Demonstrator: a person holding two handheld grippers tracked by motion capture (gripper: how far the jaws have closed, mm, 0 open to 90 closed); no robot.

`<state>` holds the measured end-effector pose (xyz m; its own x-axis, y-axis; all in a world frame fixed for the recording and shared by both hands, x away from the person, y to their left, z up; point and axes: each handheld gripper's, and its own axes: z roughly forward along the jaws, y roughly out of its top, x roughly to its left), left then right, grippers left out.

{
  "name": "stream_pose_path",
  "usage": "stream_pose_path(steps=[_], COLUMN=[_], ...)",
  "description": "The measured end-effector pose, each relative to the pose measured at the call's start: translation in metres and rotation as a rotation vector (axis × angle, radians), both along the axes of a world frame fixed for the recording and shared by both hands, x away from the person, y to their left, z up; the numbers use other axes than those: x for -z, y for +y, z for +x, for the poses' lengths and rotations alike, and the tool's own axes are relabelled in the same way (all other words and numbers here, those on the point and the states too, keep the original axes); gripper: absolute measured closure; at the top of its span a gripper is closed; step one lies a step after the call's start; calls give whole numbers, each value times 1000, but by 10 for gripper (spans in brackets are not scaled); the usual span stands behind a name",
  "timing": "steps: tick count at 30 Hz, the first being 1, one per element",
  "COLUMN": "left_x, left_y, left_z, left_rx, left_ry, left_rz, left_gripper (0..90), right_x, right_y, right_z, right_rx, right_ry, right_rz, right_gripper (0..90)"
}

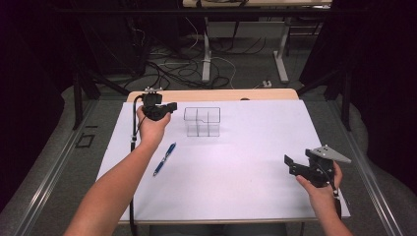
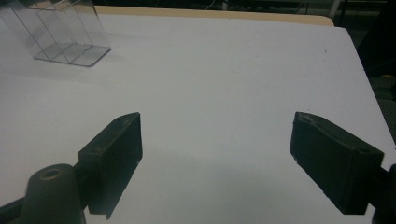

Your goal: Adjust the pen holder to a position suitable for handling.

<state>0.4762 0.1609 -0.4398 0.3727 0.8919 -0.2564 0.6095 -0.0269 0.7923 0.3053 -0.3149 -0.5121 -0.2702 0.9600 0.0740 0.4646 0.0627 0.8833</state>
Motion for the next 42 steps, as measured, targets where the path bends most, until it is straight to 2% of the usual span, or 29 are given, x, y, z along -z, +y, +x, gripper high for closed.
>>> stream_pose_path(steps=[5, 6, 13, 15, 19, 22, 27, 32, 37, 39, 42], left_x=[7, 10, 21, 26, 31, 35, 41, 45, 46, 46, 48], left_y=[1, 0, -6, -9, -12, -14, -17, -18, -19, -16, -15], left_z=[8, 11, 19, 22, 24, 26, 28, 29, 29, 30, 31], left_rx=[-32, -33, -33, -43, -52, -52, -41, -14, 4, 21, 34], left_ry=[15, 29, 53, 45, 57, 58, 72, 81, 84, 116, 136], left_rz=[5, 10, 12, 0, -4, -11, 3, -6, -10, -16, -21], left_gripper=[900, 900, 900, 900, 900, 900, 900, 900, 900, 900, 900], right_x=[0, 1, 0, 1, 1, 1, 1, 1, 2, 2, 2], right_y=[1, 1, 0, 0, -1, -1, -1, -3, -2, -2, -1], right_z=[0, 1, 1, 1, 2, 2, 2, 2, 3, 3, 3], right_rx=[2, 2, -2, -6, -7, -6, -8, -8, -10, -9, -9], right_ry=[4, -6, 3, -1, -3, 10, 11, 13, 4, 6, 10], right_rz=[6, 7, 8, 13, 9, 8, 8, 1, 15, 14, 15], right_gripper=[166, 166, 166, 166, 166, 166, 172, 176, 176, 176, 176])
